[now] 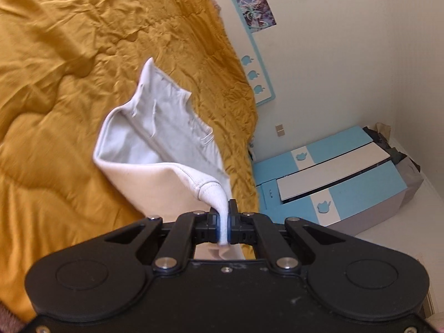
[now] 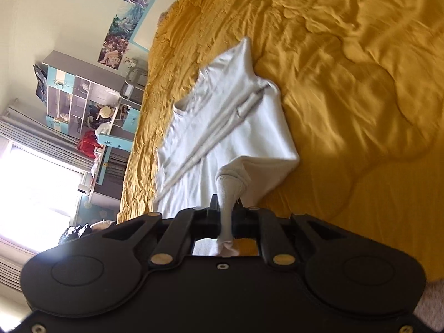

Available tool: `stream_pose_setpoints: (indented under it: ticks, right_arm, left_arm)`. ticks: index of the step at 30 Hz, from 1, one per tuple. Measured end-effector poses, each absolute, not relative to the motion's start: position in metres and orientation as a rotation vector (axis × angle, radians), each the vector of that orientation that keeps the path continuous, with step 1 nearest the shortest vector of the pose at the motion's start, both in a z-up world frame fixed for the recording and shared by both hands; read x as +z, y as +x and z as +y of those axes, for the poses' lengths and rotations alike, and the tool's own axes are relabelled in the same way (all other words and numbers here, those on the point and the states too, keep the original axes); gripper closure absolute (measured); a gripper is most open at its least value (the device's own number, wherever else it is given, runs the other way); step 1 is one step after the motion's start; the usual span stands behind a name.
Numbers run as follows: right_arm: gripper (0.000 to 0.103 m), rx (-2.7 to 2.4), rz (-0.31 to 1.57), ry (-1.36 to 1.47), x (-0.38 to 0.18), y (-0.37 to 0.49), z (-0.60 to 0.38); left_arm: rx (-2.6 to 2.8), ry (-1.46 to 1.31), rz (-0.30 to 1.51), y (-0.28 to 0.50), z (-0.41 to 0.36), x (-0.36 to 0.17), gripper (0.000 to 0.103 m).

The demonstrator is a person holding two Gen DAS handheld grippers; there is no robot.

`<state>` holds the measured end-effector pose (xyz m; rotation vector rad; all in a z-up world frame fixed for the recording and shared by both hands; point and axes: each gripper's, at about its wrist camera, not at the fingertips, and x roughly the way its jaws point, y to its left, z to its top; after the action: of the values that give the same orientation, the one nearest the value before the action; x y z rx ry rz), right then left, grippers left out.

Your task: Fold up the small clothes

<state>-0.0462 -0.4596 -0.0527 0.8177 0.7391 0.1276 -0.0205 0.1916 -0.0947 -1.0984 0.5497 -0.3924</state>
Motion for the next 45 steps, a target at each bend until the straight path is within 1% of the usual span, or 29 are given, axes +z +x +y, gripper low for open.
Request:
stream_pose_setpoints:
  ticks: [5, 10, 12, 14, 15, 16, 18, 19, 21, 26, 30, 33, 37, 45]
  right_arm:
    - [0.095, 0.146, 0.671, 0.786, -0.027, 0.043, -0.47]
    - [0.095, 0.107, 0.642, 0.781, -0.022, 0.155, -0.481]
    - [0.095, 0.049, 0.618, 0.785, -0.029, 0.199, -0.484]
    - [0.089, -0.014, 0.628, 0.75, -0.041, 0.239, -0.485]
    - [0.073, -0.105, 0.65, 0.727, -0.046, 0.254, -0.488]
    - [0.062, -0.179, 0.641, 0.725, -0.05, 0.259, -0.489]
    - [0.057, -0.181, 0.597, 0.781, -0.055, 0.253, -0.494]
    - [0.051, -0.125, 0.578, 0.833, -0.058, 0.243, -0.497]
    - [0.04, -0.033, 0.57, 0.892, -0.065, 0.218, -0.494]
    - [0.037, 0.093, 0.637, 0.976, -0.086, 0.129, -0.474]
    - [0.034, 0.06, 0.69, 1.051, -0.112, 0.077, -0.463]
    - [0.034, 0.019, 0.703, 1.096, -0.128, 0.065, -0.46]
    - [0.034, -0.08, 0.704, 1.153, -0.143, 0.066, -0.459]
    - [0.033, -0.147, 0.636, 1.228, -0.15, 0.097, -0.463]
  left_arm:
    - [-0.414, -1.109, 0.494, 0.071, 0.209, -0.086, 0.102]
    - [-0.377, -1.068, 0.514, 0.203, 0.224, -0.093, 0.102]
    - [-0.347, -1.027, 0.527, 0.255, 0.23, -0.1, 0.099]
    - [-0.239, -1.025, 0.605, 0.293, 0.236, -0.114, 0.084]
    - [-0.176, -1.047, 0.615, 0.302, 0.241, -0.123, 0.083]
    - [-0.16, -1.073, 0.613, 0.304, 0.245, -0.129, 0.083]
    - [-0.168, -1.11, 0.587, 0.294, 0.251, -0.134, 0.08]
    - [-0.2, -1.109, 0.576, 0.286, 0.253, -0.135, 0.078]
    - [-0.212, -1.081, 0.601, 0.261, 0.252, -0.135, 0.076]
    - [-0.15, -1.094, 0.677, 0.164, 0.236, -0.152, 0.071]
    - [-0.069, -1.194, 0.756, 0.124, 0.225, -0.178, 0.069]
    - [-0.027, -1.215, 0.764, 0.124, 0.221, -0.189, 0.068]
    - [0.045, -1.24, 0.723, 0.134, 0.218, -0.199, 0.065]
    - [0.088, -1.284, 0.673, 0.16, 0.212, -0.206, 0.062]
